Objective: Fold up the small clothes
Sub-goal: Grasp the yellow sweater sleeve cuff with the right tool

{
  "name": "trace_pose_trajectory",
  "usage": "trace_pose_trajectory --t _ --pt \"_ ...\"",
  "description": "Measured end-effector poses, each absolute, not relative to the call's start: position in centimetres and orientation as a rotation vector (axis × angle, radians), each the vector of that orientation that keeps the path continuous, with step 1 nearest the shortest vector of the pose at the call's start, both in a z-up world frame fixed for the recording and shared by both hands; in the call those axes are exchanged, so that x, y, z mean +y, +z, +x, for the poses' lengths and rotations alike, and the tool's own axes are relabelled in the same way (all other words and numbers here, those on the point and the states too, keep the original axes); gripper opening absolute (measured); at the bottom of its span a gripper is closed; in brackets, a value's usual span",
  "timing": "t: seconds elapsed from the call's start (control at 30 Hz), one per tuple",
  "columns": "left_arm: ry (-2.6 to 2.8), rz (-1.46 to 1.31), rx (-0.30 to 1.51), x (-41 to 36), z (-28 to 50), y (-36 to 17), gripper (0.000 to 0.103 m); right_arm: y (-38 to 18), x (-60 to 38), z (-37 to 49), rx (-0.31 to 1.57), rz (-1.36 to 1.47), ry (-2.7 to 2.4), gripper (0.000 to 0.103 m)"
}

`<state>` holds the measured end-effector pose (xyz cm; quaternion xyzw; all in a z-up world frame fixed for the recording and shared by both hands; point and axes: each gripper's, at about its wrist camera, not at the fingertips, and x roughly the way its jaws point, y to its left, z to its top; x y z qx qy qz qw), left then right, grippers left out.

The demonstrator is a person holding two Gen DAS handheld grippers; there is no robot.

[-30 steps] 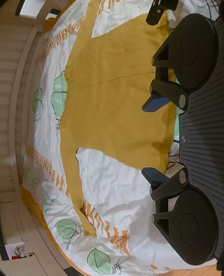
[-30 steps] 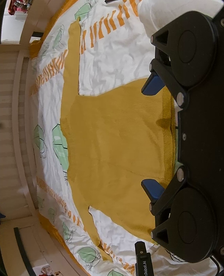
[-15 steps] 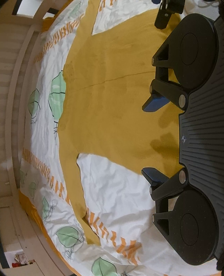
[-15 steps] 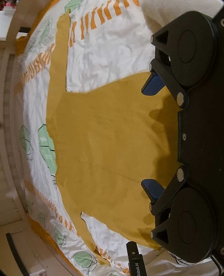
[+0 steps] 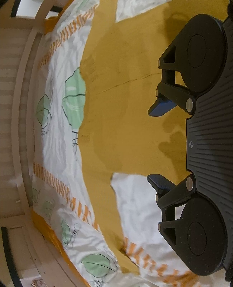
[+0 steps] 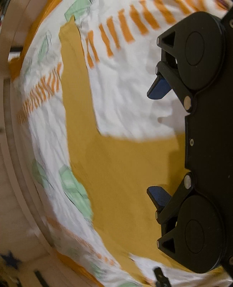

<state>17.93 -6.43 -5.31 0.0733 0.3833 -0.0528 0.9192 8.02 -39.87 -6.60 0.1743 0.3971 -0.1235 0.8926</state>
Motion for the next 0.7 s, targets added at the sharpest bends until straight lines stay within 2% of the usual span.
trace_pose_trajectory --t 0.17,0.27,0.4,0.47,0.57,0.7 --pt "-0.082 0.145 0.776 -7.4 22.1 -6.4 0.07 -7.5 -46.5 10.5 0.764 0.408 -0.351 0.101" --pt "-0.07 0.154 0.776 -8.2 24.3 -7.4 0.07 -8.1 -50.4 12.1 0.752 0.378 -0.437 0.09" --pt "-0.07 0.139 0.787 -9.1 26.2 -9.0 0.07 -9.0 -55.5 13.4 0.735 0.411 -0.545 0.082" --pt "-0.072 0.135 0.782 -9.7 26.8 -9.6 0.07 -9.4 -57.8 13.7 0.716 0.436 -0.597 0.073" --pt "-0.076 0.148 0.783 -10.8 27.3 -10.7 0.07 -10.0 -61.0 14.0 0.69 0.482 -0.666 0.068" --pt "-0.08 0.168 0.805 -11.8 27.9 -12.9 0.07 -10.6 -64.3 14.2 0.66 0.534 -0.735 0.067"
